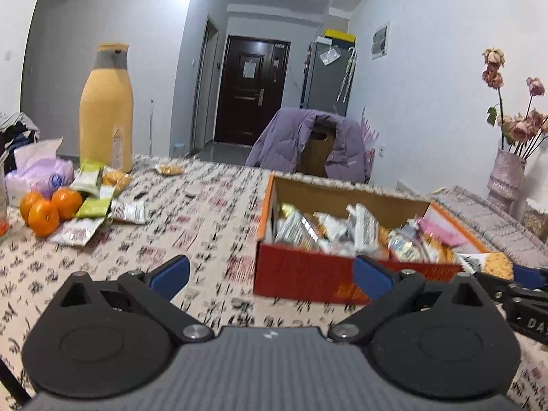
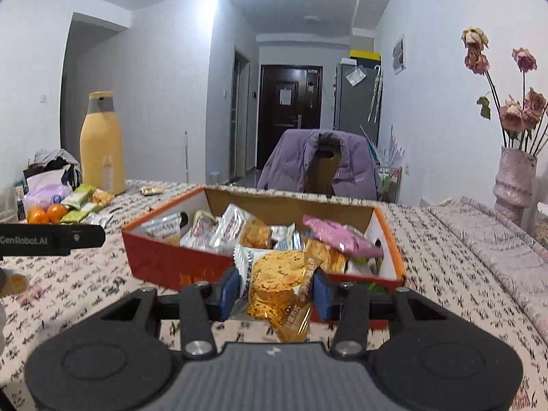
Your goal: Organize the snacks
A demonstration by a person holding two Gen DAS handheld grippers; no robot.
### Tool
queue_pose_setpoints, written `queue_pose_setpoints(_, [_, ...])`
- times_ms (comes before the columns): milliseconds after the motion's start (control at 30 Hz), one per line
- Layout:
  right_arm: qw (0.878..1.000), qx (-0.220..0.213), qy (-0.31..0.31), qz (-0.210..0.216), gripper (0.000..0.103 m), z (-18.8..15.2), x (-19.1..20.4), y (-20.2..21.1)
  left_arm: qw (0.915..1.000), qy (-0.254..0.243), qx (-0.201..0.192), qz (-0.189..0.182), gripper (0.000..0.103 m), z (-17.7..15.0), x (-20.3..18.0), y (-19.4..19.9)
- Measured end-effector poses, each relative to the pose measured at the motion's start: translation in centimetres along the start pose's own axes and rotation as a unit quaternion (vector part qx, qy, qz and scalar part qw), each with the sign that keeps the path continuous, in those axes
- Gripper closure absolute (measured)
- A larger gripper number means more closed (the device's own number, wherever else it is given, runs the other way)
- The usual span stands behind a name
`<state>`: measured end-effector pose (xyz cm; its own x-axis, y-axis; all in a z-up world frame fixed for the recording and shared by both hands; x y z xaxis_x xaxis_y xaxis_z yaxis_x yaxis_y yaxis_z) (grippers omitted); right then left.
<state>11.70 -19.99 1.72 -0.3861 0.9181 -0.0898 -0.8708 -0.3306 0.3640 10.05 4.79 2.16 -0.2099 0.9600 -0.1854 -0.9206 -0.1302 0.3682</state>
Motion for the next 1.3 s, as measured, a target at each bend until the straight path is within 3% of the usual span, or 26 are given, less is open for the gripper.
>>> queue_pose_setpoints(567, [0.999,-0.042,-0.005,-0.002,0.058,6.2,-1.7,-5.3,0.9994,0.003,-0.034,-0.01,0.0,4.7,-3.1,-3.0])
queue_pose_setpoints(1100, [0.999,0.016,-0.024,-0.02,0.056,7.4,-3.5,-13.3,0.9996,0.023,-0.013,0.011,0.0,6.1,-2.7,-7.7])
queue_pose_setpoints(1200, [0.999,0.034,-0.033,-0.013,0.046,6.9,-3.9,-14.2,0.9996,0.025,-0.006,0.015,0.0,5.8,-2.5,-8.0])
queue_pose_setpoints(1233, [0.999,0.039,-0.036,-0.012,0.047,6.8,-4.1,-14.4,0.9995,0.026,-0.005,0.016,0.0,5.7,-2.4,-8.0])
queue_pose_setpoints(1300, [0.998,0.048,-0.046,-0.009,0.038,6.5,-4.5,-14.6,0.9995,0.025,-0.004,0.017,0.0,5.6,-2.4,-8.0])
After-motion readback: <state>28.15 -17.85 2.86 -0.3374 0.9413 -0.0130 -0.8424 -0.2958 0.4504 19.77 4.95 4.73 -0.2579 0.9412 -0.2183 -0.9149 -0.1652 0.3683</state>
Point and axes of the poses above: each gripper's, at about its wrist camera, not at the fingertips, and y roughly against the way its jaws point, x to its left, z to its top, the point moved 1 cm from there along -y, roughly the way its jaws point, and after that the axes turned 3 degrees about y, right-handed, at the moved point
